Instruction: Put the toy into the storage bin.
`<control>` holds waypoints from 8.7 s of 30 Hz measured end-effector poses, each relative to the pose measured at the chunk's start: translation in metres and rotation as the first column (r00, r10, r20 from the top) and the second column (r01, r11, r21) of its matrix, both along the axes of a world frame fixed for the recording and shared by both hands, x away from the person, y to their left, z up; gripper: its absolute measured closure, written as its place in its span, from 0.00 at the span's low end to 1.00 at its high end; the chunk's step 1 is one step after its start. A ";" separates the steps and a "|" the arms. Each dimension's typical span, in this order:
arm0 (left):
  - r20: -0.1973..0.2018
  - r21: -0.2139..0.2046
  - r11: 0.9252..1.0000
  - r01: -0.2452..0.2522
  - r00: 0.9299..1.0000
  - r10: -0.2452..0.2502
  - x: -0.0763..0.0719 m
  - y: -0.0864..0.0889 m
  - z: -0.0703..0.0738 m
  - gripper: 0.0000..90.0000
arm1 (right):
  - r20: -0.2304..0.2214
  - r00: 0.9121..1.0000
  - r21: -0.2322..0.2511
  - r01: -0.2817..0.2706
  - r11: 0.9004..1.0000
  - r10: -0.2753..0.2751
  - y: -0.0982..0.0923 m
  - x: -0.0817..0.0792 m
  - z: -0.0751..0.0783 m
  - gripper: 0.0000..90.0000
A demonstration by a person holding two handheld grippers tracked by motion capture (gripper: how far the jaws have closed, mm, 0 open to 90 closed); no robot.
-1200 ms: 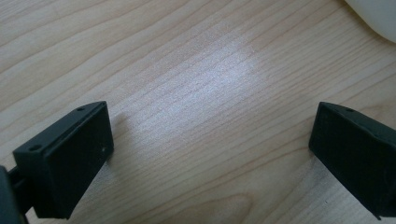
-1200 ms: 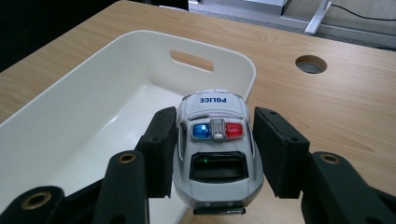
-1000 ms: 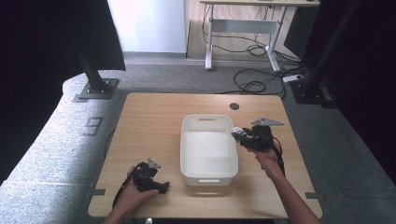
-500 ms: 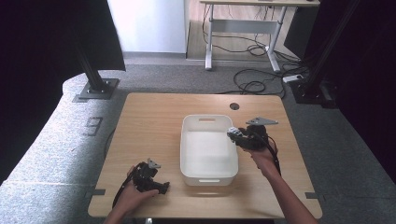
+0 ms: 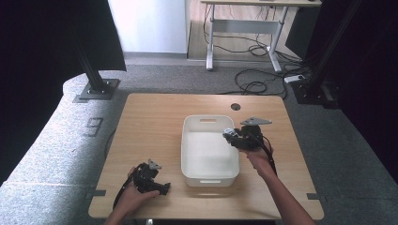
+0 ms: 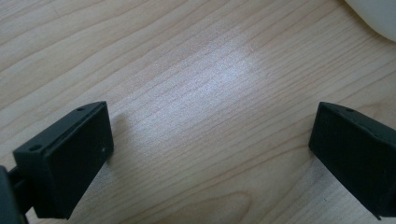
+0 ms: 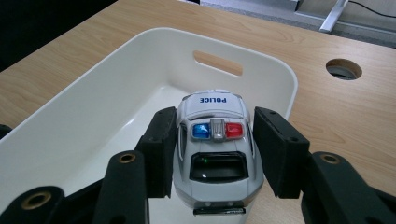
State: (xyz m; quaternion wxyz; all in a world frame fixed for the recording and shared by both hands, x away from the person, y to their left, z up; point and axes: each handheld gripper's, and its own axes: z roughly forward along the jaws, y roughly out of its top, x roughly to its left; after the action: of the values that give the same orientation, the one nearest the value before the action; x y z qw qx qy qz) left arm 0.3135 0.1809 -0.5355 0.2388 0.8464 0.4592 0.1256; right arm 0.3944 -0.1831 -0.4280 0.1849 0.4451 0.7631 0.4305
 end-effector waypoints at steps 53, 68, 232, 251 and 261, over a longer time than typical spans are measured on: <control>-0.001 0.000 1.000 0.002 1.000 -0.002 0.000 0.000 0.000 0.00 | -0.023 0.999 -0.017 -0.039 0.999 0.038 0.037 0.015 -0.006 0.56; 0.000 0.001 1.000 0.002 1.000 -0.002 0.000 0.000 0.000 0.00 | -0.023 0.999 -0.029 -0.050 0.998 0.049 0.049 0.019 -0.004 0.57; -0.002 0.000 1.000 0.017 1.000 -0.017 0.000 0.000 0.000 0.00 | -0.319 0.942 -0.143 -0.151 0.978 0.099 0.117 0.041 -0.065 0.42; -0.001 0.001 1.000 0.015 1.000 -0.015 0.001 0.000 0.000 0.00 | -0.063 0.994 -0.051 -0.090 0.995 0.087 0.017 -0.004 -0.016 0.42; -0.001 0.000 1.000 0.015 1.000 -0.015 0.001 -0.001 0.000 0.00 | -0.010 1.000 -0.022 -0.023 0.999 0.023 -0.036 -0.027 -0.015 0.42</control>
State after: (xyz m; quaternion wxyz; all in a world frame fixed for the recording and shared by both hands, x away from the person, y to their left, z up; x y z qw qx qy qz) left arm 0.3145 0.1803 -0.5354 0.2394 0.8498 0.4532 0.1232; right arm 0.3674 -0.2196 -0.4434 0.1811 0.4362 0.7737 0.4222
